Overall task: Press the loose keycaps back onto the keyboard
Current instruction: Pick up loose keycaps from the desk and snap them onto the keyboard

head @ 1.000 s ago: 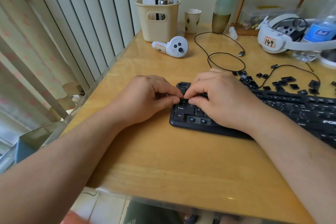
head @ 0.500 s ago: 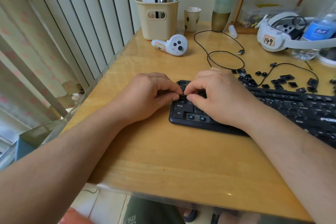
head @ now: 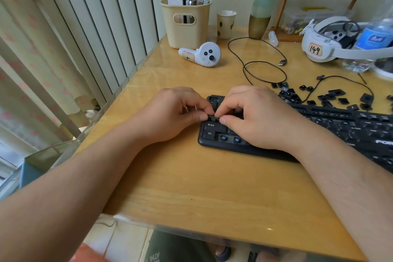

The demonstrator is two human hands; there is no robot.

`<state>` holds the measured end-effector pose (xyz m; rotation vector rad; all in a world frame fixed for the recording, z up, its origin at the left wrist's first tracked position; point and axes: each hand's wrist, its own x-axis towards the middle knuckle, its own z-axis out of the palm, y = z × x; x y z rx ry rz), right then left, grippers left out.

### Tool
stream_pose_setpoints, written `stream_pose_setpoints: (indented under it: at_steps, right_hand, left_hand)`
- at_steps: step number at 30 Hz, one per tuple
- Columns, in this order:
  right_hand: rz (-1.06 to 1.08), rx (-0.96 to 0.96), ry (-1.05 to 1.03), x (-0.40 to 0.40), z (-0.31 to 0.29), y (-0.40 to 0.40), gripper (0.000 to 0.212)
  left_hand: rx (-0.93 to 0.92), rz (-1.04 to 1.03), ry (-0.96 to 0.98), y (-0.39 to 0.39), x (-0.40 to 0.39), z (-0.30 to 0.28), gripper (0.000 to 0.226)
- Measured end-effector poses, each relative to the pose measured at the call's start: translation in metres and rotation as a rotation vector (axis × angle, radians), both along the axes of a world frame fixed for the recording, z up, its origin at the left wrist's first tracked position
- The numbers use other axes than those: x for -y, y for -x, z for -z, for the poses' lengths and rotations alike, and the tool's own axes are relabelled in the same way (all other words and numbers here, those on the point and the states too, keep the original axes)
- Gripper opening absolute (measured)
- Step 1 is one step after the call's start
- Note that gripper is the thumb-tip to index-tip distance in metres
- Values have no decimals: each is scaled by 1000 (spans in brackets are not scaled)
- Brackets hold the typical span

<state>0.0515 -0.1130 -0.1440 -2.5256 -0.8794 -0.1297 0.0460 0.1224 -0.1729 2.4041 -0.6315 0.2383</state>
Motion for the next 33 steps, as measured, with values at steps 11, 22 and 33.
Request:
stream_pose_setpoints:
  at_steps: [11,22,33]
  right_hand:
    - [10,-74,-13,-4,-2,3,15]
    - [42,-158,24,-4,-9,3,18]
    - [47,-241,72,5,-17,1,47]
  left_hand:
    - [-367,-21,215,1,1,-12,12]
    - [-463,-52,212,0,5,-19,13]
    - [-631,-251,223,-10,23,-30,11]
